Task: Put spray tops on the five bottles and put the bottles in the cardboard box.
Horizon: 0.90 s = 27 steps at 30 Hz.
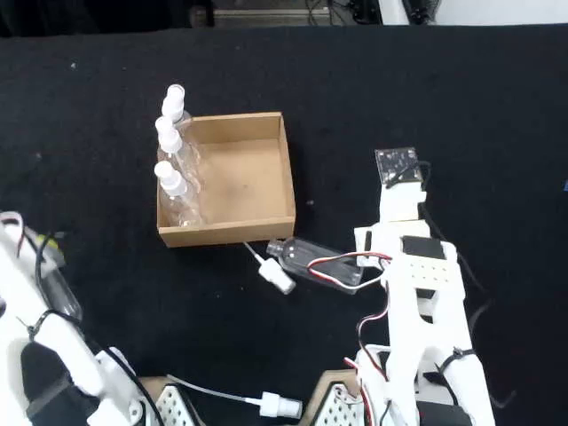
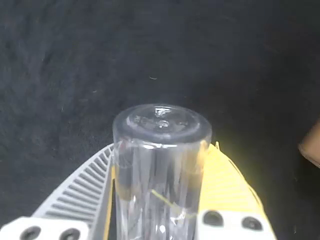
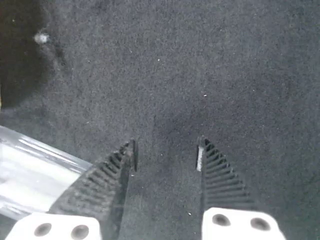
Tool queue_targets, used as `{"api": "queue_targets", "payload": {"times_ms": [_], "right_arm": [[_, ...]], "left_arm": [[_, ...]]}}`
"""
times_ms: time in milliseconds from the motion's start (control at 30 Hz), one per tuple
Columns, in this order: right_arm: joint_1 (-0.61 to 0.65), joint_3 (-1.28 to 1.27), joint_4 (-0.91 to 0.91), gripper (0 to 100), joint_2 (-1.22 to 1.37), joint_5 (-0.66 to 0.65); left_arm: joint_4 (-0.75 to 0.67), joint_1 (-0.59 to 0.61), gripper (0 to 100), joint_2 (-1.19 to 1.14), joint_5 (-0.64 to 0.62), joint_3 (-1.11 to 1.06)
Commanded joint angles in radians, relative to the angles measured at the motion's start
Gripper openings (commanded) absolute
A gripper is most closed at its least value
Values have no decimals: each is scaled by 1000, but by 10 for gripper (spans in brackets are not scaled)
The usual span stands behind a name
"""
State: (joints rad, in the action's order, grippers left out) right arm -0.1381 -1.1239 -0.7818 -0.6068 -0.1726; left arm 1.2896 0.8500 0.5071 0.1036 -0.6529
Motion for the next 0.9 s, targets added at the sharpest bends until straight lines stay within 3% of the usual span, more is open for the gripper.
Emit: {"api": "queue_targets", "payload": {"times_ms": [0, 67, 267, 467, 633, 867], "right_arm": [[-17, 2, 26, 170, -10, 5], [-17, 2, 26, 170, -10, 5], [-17, -1, 28, 170, -10, 5], [-17, -1, 28, 170, -10, 5], [-18, -2, 26, 170, -10, 5], [-17, -2, 28, 171, -10, 3]], "left_arm": [[-201, 64, 243, 2, -68, -179], [-201, 84, 296, 6, -69, -199], [-195, 125, 285, 3, -46, -88], [-178, 35, 285, 0, 126, 51], [-419, -13, 285, -9, 198, -10], [-671, 59, 282, -146, 381, -159]]}}
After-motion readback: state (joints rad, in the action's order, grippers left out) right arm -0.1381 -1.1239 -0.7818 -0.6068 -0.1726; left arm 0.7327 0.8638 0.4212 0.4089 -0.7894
